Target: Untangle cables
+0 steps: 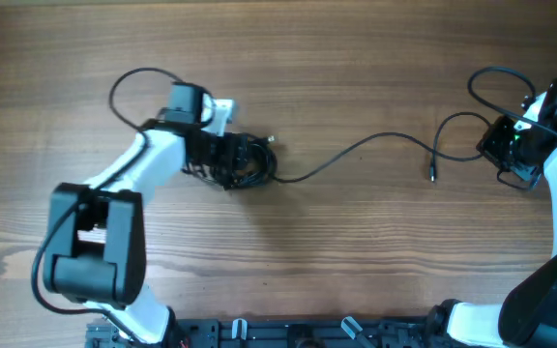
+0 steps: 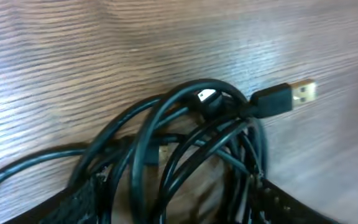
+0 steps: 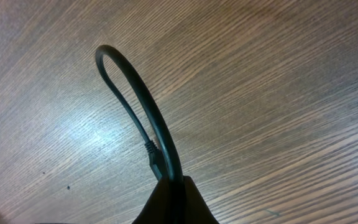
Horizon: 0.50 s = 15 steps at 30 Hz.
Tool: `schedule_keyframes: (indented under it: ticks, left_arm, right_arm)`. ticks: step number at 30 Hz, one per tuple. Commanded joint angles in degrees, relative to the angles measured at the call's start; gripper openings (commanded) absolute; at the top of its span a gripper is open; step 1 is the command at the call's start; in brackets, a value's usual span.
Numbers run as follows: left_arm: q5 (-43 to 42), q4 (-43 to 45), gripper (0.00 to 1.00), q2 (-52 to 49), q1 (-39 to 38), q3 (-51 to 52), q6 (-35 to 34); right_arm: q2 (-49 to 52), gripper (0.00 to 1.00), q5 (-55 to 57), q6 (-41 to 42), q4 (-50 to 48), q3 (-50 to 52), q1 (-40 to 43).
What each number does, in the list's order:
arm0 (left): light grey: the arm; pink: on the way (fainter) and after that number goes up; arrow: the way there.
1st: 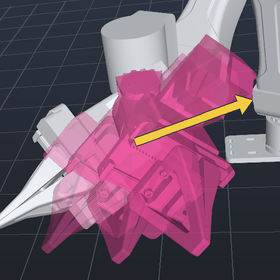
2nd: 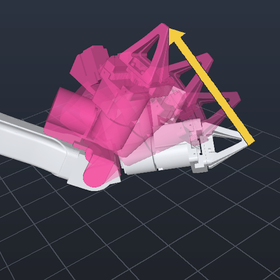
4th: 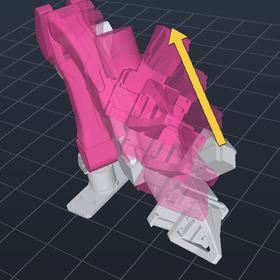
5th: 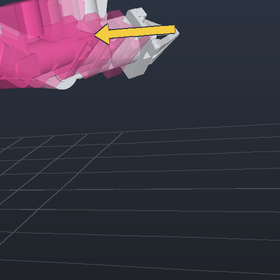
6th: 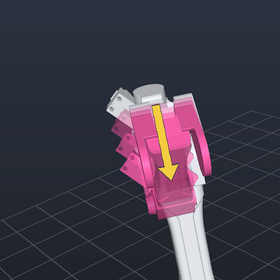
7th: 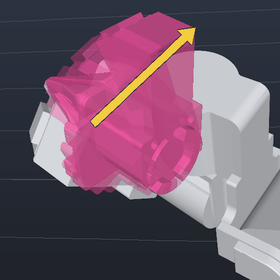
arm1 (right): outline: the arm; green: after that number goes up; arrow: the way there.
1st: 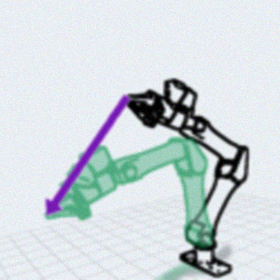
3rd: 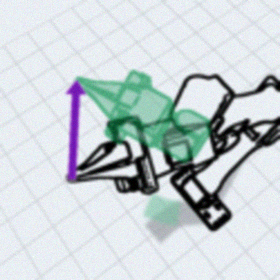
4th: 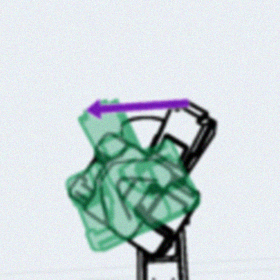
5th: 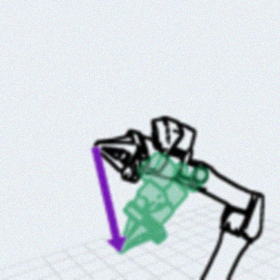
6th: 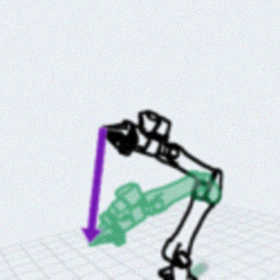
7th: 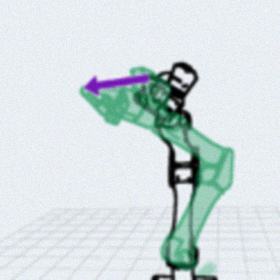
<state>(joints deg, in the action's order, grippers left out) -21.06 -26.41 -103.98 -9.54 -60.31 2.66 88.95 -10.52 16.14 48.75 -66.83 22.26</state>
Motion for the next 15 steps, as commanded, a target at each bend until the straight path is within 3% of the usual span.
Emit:
schedule_keyframes:
  ticks: [1,4,6,7,11,15]
  left_arm:
    - [18.7,1.1,0.56,-0.3,-4.6,0.4,-0.4]
    - [21.5,1.7,0.37,-0.3,-4.7,0.4,-3.8]
    - [27.6,1.4,0.13,-0.3,-3.4,0.4,-11.5]
    - [28.7,1.1,0.07,-0.3,-2.4,0.4,-13.9]
    - [29.4,-2.9,0.04,-0.3,7.1,0.4,-24.5]
    - [17.4,-5.7,0.04,-0.3,20.1,0.4,-27.3]
  right_arm:
    - [0.7,0.04,-1.2,-1.2,-0.1,-0.5,-0.3]
    - [0.7,0.04,-1.2,-1.2,-0.1,-0.5,-0.3]
    - [0.7,0.04,-1.2,-1.2,-0.1,-0.5,-0.3]
    - [0.7,0.04,-1.2,-1.2,-0.1,-0.5,-0.3]
    - [0.7,0.04,4.4,-0.1,-0.2,-0.5,-0.3]
    - [0.7,0.04,16.3,6.7,-1.4,-0.5,0.2]
